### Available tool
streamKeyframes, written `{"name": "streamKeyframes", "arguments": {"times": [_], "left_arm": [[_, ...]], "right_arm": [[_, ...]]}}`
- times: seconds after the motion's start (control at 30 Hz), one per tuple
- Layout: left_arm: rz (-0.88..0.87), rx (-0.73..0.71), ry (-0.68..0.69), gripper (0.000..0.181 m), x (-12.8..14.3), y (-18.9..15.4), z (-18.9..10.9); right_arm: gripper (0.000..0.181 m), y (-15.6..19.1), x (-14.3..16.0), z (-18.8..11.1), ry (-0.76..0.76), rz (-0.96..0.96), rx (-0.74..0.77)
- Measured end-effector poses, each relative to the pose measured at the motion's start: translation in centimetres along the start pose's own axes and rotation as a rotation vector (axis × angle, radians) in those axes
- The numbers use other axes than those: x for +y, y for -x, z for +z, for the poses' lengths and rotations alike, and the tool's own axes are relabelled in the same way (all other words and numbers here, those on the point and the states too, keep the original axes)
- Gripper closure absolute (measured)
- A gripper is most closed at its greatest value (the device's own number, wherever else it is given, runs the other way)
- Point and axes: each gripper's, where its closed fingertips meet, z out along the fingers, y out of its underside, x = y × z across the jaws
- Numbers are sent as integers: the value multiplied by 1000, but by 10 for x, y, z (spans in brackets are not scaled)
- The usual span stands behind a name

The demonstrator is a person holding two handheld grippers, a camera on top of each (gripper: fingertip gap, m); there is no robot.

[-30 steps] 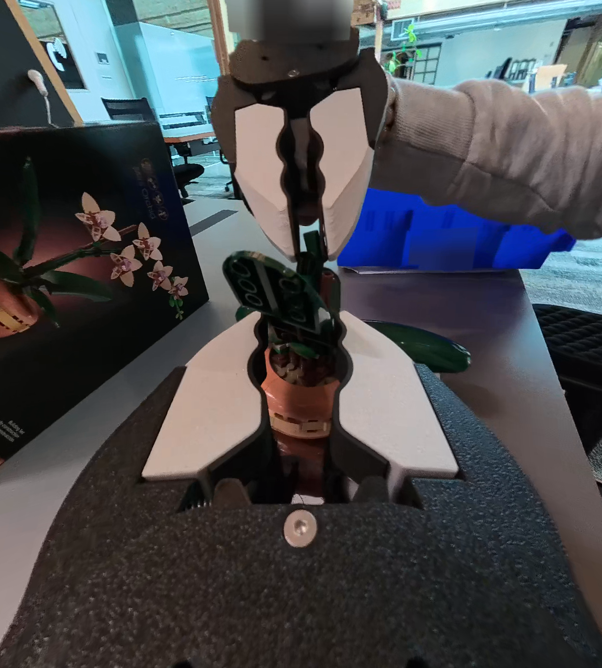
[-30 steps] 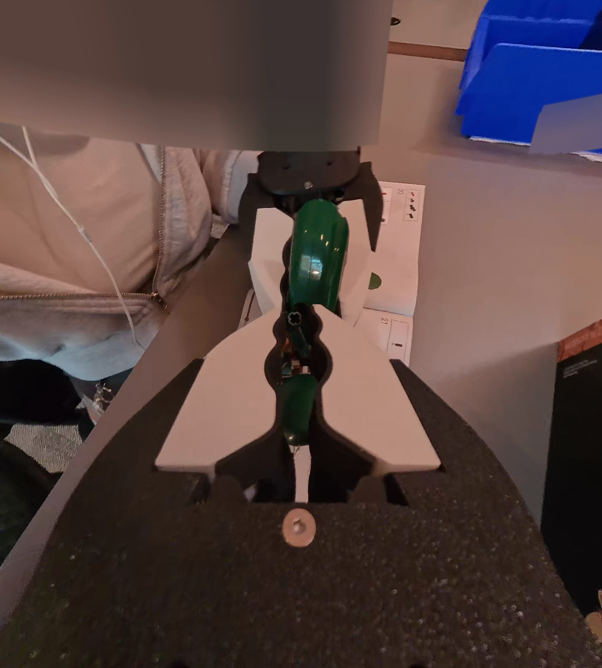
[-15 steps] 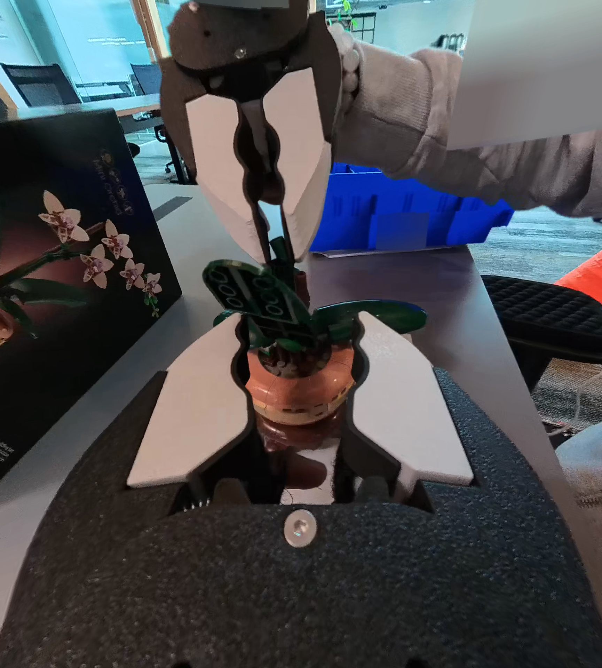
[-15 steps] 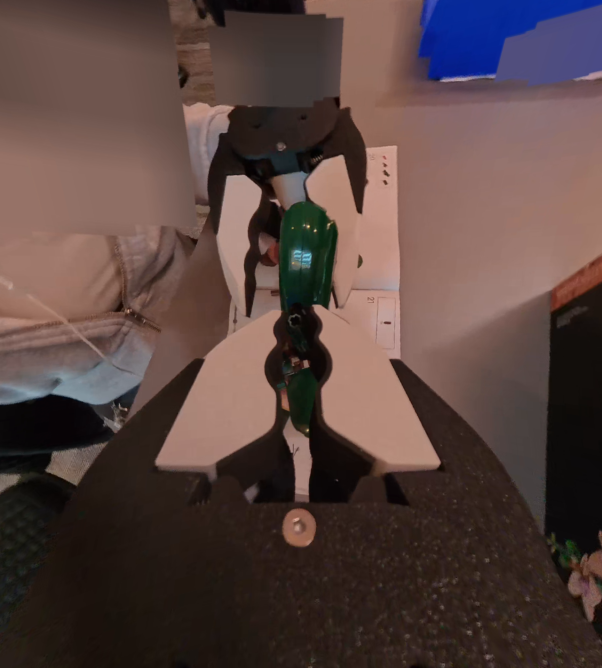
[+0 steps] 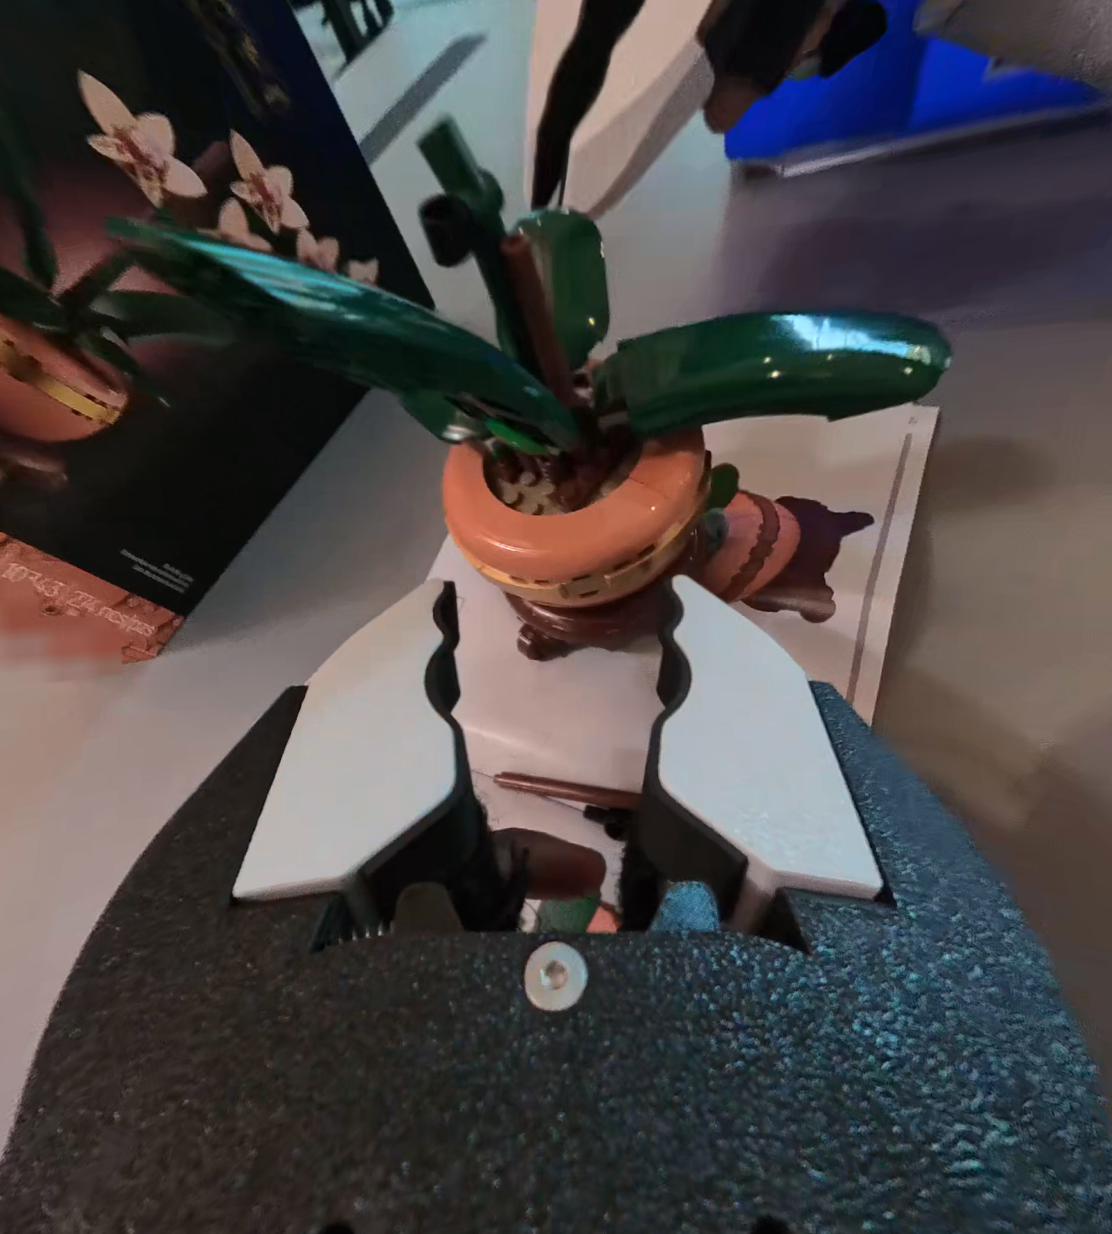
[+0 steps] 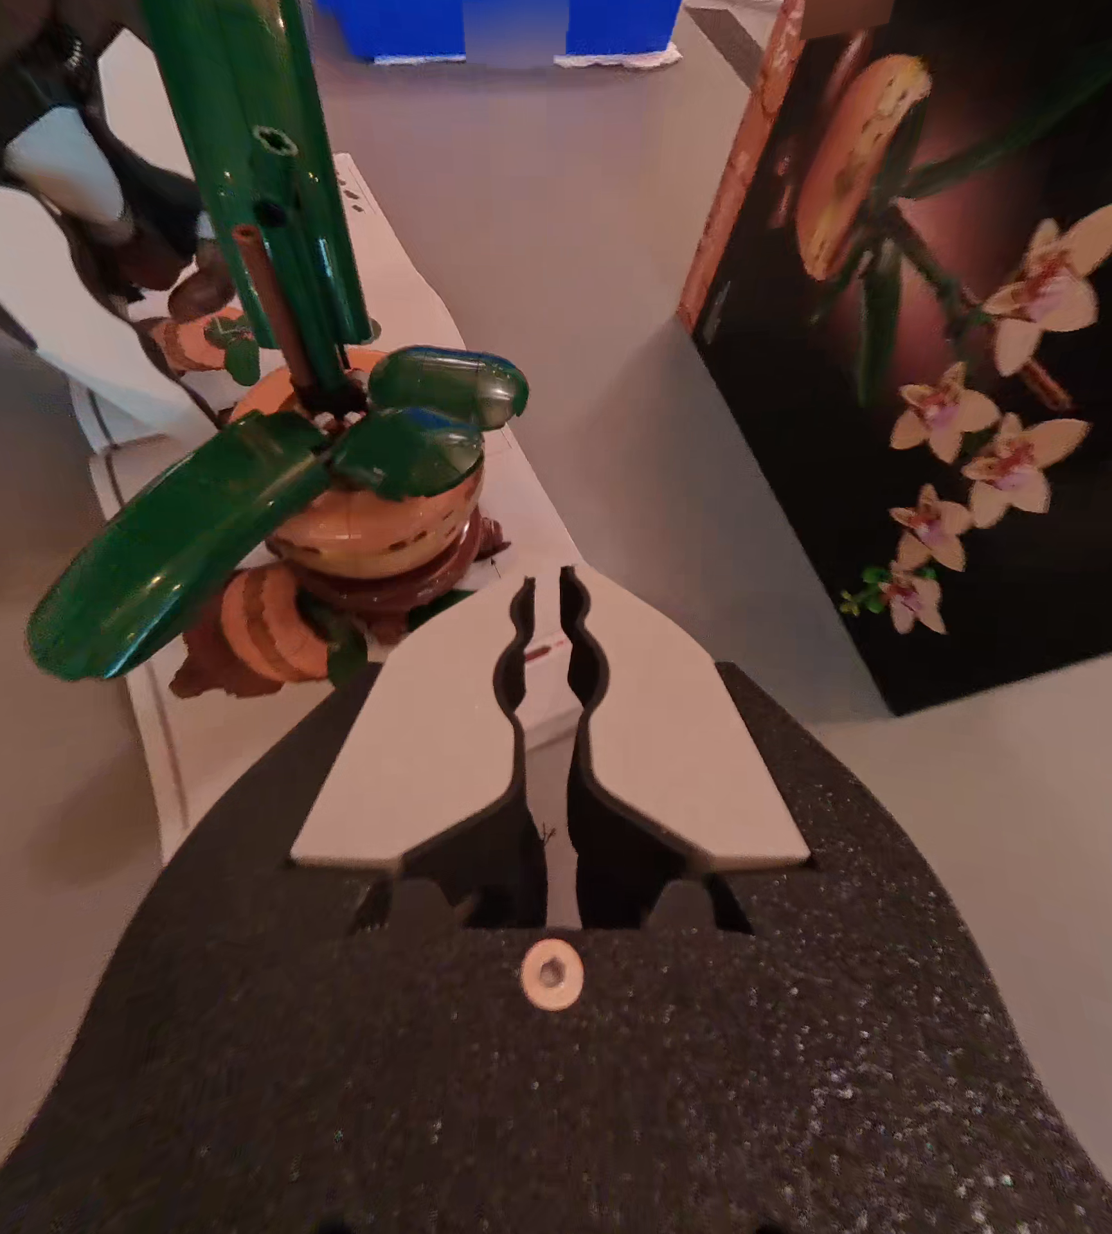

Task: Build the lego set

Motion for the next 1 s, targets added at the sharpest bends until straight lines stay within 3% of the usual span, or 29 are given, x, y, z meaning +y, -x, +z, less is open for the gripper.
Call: {"name": "streamKeyframes", "arguments": {"times": [0.2,0.47,0.57,0.63,0.7,0.77,0.9,1.0], "left_arm": [[9,18,40,131,4,-1,11],[26,169,33,132,6,13,20],[23,208,57,141,10,18,21],[14,189,50,146,10,24,16],[-46,235,14,143,5,17,10],[-104,273,16,131,4,5,10],[-83,252,53,118,12,-5,24],[-88,232,29,122,10,0,30]], "right_arm": [[176,23,1,31,-18,4,-141],[180,68,3,16,-78,89,-262],[176,53,17,14,-11,98,-161],[160,41,20,10,-24,130,-156],[117,38,23,15,-41,100,-221],[96,33,25,27,-43,35,-252],[96,41,4,43,-126,-42,-402],[99,45,-1,56,-130,-63,-458]]}}
